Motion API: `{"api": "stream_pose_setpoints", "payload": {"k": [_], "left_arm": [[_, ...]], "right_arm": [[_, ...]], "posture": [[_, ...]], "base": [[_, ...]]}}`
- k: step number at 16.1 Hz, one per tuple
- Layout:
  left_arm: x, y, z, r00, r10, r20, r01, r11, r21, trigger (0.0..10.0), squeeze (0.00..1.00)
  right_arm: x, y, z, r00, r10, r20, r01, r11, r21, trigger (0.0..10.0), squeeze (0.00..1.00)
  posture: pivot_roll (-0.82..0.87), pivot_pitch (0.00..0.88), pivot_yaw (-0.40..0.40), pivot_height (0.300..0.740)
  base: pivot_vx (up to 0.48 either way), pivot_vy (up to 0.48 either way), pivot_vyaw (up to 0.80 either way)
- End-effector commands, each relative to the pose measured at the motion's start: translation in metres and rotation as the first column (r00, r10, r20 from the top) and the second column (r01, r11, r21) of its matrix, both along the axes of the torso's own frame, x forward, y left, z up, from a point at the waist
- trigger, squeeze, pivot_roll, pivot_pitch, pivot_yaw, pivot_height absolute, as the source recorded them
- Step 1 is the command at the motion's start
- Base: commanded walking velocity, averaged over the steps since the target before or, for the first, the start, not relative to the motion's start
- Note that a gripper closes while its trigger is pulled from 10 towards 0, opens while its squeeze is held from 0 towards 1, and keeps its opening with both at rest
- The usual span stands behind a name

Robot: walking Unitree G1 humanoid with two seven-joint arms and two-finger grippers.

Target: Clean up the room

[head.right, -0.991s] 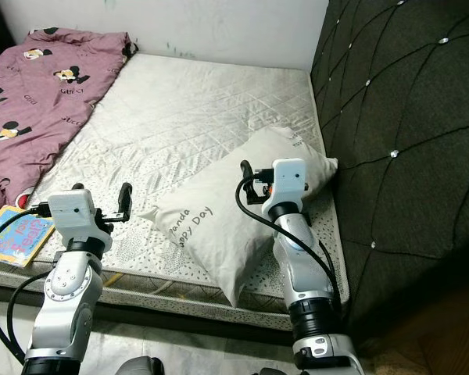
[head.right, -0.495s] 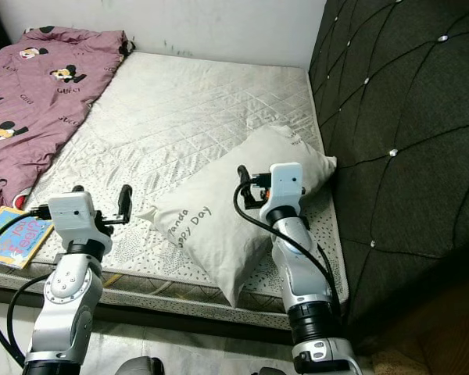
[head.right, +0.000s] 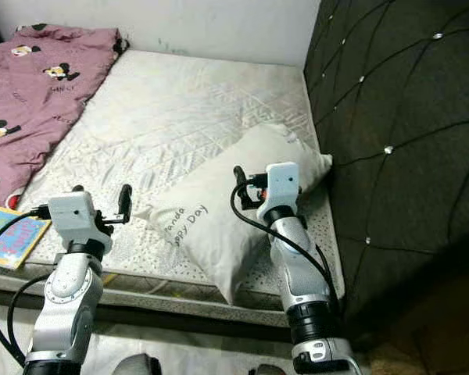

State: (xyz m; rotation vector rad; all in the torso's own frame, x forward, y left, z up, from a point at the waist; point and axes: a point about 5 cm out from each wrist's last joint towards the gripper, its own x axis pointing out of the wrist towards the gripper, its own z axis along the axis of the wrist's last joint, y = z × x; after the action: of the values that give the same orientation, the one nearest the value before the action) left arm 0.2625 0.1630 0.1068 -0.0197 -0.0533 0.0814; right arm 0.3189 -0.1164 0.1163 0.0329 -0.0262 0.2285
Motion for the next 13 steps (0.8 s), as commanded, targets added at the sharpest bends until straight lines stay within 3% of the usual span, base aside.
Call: {"api": "stream_pose_setpoints", "payload": {"k": [1, 7, 13], "left_arm": [[0.0003, -0.0014, 0.0033, 1.0, 0.001, 0.011, -0.001, 1.0, 0.003, 10.0, 0.0], [-0.0004, -0.0019, 0.0032, 1.0, 0.01, 0.014, -0.01, 1.0, 0.0, 10.0, 0.0], [-0.0025, -0.0005, 0.0021, 1.0, 0.027, 0.01, -0.027, 1.0, -0.004, 10.0, 0.0]], "right_arm": [[-0.0008, 0.0005, 0.0047, 1.0, 0.007, 0.013, -0.007, 1.0, 0.001, 10.0, 0.0], [-0.0011, 0.0022, 0.0038, 0.999, 0.031, 0.016, -0.03, 0.999, -0.019, 10.0, 0.0], [0.0024, 0.001, 0.0048, 0.998, 0.051, 0.025, -0.05, 0.998, -0.048, 10.0, 0.0]], "posture": [[-0.04, 0.035, -0.028, 0.663], [-0.04, 0.038, -0.031, 0.599], [-0.05, 0.05, -0.033, 0.599]], "base": [[0.0, 0.0, 0.0], [0.0, 0.0, 0.0], [0.0, 0.0, 0.0]]}}
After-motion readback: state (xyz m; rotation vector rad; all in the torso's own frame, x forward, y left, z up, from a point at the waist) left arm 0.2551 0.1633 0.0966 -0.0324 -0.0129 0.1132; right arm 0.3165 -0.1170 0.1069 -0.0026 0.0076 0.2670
